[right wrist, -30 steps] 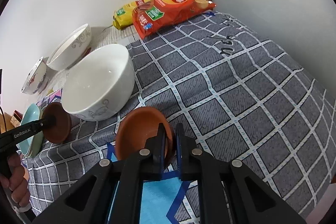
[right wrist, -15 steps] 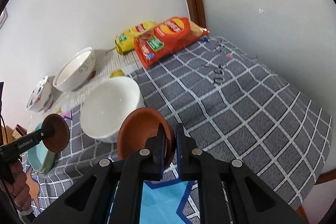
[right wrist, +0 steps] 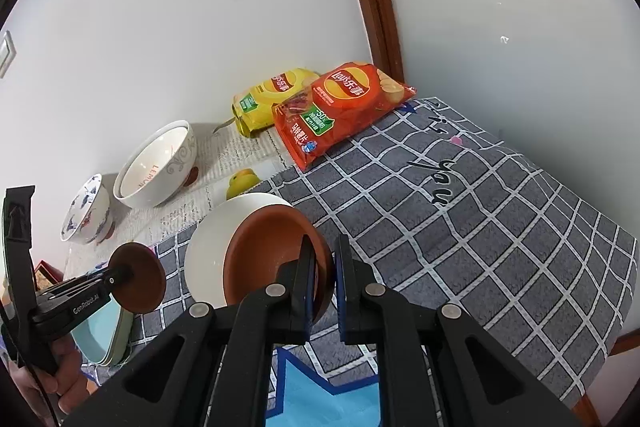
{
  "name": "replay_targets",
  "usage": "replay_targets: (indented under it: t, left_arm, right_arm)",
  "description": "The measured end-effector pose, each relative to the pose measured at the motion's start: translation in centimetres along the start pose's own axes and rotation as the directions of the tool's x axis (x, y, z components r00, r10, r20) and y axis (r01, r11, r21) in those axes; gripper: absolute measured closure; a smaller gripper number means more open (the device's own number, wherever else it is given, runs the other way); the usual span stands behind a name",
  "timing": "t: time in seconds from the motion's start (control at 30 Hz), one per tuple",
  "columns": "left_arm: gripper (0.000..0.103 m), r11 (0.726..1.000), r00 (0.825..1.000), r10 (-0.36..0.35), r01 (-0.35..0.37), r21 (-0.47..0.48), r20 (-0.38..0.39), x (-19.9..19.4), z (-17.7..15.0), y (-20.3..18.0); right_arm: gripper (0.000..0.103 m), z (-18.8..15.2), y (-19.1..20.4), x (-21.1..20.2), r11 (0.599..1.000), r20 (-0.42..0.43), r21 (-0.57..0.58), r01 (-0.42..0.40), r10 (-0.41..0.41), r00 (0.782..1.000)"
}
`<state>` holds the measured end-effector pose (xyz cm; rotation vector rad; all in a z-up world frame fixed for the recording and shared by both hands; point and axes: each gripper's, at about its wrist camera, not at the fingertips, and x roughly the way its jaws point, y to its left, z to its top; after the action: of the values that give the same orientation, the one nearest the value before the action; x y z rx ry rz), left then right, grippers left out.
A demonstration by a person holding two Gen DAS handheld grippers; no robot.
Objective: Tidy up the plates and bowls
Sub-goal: 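Carry the right gripper's brown bowl over the white bowl while the left gripper holds its brown bowl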
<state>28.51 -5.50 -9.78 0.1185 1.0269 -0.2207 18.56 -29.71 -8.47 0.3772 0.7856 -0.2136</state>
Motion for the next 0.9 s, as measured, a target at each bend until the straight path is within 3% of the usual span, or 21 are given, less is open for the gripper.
replay_targets:
  t: [0.43, 0.9]
  left_arm:
    - [0.095, 0.999, 0.999, -0.033, 0.034, 0.013, -0.038, 3.1, 0.7, 0.6]
    - [0.095, 0.999, 0.998, -0.044, 0.043, -0.018, -0.034, 3.1, 0.8, 1.7]
  right_arm:
    - [0.094, 0.3, 2.4, 2.0, 1.0, -0.023, -0.018, 0.025, -0.026, 0.999]
    - [0.094, -0.2, 5.0, 4.6, 0.998, -0.066, -0.056, 0.017, -0.021, 0.998]
